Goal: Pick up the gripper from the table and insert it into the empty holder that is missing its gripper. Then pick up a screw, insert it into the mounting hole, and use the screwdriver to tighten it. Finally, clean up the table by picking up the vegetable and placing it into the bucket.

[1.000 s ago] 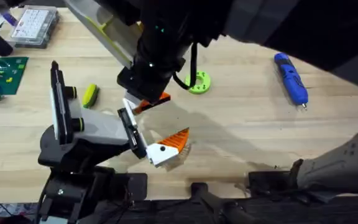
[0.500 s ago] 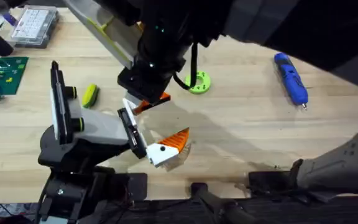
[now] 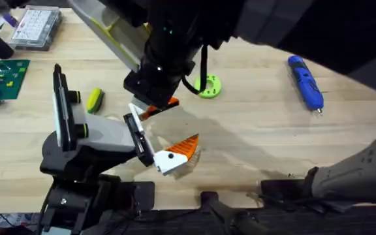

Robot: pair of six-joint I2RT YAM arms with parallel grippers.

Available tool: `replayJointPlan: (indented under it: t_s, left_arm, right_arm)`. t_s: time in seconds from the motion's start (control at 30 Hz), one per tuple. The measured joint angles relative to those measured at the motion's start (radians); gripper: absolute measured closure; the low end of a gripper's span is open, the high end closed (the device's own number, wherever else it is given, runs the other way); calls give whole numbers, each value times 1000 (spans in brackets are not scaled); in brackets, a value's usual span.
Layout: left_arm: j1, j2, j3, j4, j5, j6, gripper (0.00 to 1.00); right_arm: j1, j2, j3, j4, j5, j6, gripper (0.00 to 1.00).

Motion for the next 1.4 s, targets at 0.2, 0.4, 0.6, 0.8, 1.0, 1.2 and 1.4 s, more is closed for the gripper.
replayJointPlan:
  t_s: [0.2, 0.4, 0.6, 0.8, 1.0, 1.2, 1.4]
  left_arm:
    - [0, 0, 0, 0, 0, 0, 14]
    - [0, 0, 0, 0, 0, 0, 14]
    - [0, 0, 0, 0, 0, 0, 14]
    - [0, 0, 0, 0, 0, 0, 14]
    - [0, 0, 0, -5, -1, -2, 14]
    - [0, 0, 0, -12, -3, -7, 14]
    - [0, 0, 0, -12, -4, -7, 14]
  right_arm:
    - [0, 0, 0, 2, 0, 0, 995]
    - [0, 1, 0, 2, 0, 0, 995]
    - [4, 0, 0, 3, 0, 0, 995]
    - [6, 3, 0, 3, 0, 0, 995]
    - [6, 30, 2, 3, 0, 0, 995]
    - [6, 37, 3, 3, 0, 0, 995]
    - [6, 37, 3, 3, 0, 0, 995]
